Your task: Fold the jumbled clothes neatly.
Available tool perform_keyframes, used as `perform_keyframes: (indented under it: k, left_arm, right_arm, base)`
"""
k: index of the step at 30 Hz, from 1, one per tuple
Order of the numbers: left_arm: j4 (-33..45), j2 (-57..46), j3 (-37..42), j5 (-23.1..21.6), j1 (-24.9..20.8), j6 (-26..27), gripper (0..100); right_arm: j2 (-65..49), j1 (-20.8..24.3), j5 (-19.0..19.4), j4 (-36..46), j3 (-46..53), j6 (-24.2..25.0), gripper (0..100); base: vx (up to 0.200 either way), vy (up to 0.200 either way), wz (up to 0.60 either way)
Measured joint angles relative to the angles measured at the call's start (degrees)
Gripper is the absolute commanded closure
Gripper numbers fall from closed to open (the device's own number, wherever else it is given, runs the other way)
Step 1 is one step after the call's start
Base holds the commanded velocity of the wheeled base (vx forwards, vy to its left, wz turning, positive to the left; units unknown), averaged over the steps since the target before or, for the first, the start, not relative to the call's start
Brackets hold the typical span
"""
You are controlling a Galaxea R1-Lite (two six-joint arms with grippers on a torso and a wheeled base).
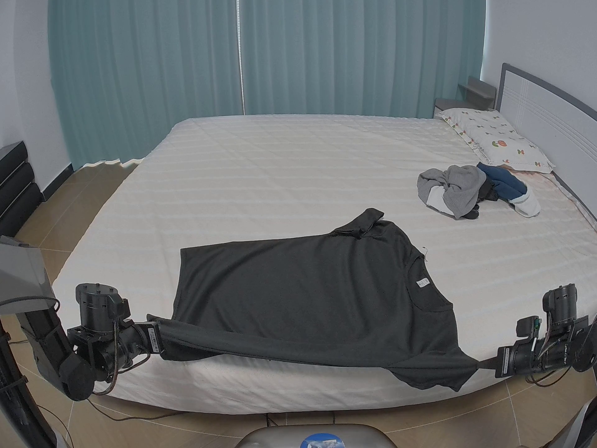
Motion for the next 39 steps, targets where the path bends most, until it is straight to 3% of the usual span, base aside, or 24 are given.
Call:
perform_keyframes:
  k: [21,28,39]
  left_arm:
    - [-0.06,-2.34,6.95,-0.69,-0.30,4.17,100]
    - [-0.49,-1.49,5.90,-0.94,-0.59,3.86,100]
    - [-0.93,0.72,-3.13,-0.85,0.10,0.66,100]
  right_arm:
    - [-2.32,-0.24,-0.41,0.06,5.46,-3.29,100]
    - [-3.34,-1.16,-0.28,2.02,-0.10,-2.61,100]
    - [0.29,-0.57,-0.24,7.80,-15.70,1.12,100]
  base:
    - [0.000,0.000,0.00]
    - [0.000,0.000,0.00]
    - [0.000,0.000,0.00]
